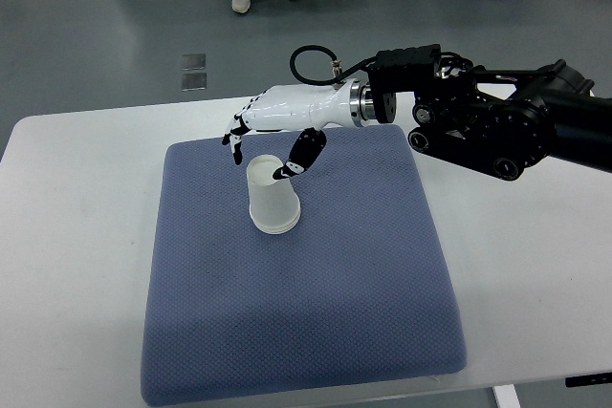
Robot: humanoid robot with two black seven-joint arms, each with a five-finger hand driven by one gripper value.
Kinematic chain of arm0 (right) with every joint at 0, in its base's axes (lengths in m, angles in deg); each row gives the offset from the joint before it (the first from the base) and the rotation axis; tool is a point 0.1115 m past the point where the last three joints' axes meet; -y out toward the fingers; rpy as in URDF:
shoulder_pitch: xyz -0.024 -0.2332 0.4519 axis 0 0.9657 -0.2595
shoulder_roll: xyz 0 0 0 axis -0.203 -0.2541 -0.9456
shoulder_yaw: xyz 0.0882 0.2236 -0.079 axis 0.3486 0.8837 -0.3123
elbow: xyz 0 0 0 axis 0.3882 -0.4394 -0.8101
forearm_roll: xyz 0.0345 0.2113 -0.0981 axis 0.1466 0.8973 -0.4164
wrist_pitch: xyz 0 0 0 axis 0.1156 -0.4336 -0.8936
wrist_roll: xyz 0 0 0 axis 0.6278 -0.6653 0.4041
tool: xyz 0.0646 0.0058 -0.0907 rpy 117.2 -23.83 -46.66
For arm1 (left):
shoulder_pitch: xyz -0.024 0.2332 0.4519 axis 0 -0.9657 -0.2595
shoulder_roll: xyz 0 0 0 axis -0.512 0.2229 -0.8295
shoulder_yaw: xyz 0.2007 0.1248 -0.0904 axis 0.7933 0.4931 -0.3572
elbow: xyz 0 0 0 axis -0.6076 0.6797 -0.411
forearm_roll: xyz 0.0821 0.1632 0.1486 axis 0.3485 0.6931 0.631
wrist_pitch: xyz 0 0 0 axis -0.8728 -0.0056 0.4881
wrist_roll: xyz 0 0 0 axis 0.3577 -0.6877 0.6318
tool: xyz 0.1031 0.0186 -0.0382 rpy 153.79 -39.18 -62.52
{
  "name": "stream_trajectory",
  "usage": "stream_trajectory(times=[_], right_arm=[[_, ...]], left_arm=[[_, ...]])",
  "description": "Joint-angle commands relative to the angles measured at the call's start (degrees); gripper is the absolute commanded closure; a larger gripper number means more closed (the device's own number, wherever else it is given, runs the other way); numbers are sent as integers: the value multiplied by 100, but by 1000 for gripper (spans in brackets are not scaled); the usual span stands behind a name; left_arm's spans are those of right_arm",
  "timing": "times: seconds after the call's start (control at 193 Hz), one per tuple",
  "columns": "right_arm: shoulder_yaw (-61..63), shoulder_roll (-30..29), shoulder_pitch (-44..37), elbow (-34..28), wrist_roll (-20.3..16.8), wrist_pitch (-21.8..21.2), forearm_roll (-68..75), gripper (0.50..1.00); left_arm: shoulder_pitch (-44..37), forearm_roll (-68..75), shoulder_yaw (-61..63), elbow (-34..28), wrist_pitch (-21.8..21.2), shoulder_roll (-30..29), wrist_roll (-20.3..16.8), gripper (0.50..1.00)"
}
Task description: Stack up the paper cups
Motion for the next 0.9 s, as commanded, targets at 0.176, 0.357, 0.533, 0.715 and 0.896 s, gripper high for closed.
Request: stream_trajectory(times=[0.176,0.357,0.533,0.715,0.896], right_arm=[[641,104,2,194,-47,-92,260,638],[949,112,19,677,-64,-92,1349,638],[957,95,89,1231,-135,-83,2906,638],[966,112,177,1591,-231,-83,4337,636],[975,112,212,1802,-240,-4,5700,638]], left_arm=[[0,0,0,0,0,0,2,500],[0,0,0,0,0,0,2,500],[0,0,9,0,0,0,2,500],[0,0,9,0,0,0,2,500],[0,0,0,0,0,0,2,500]])
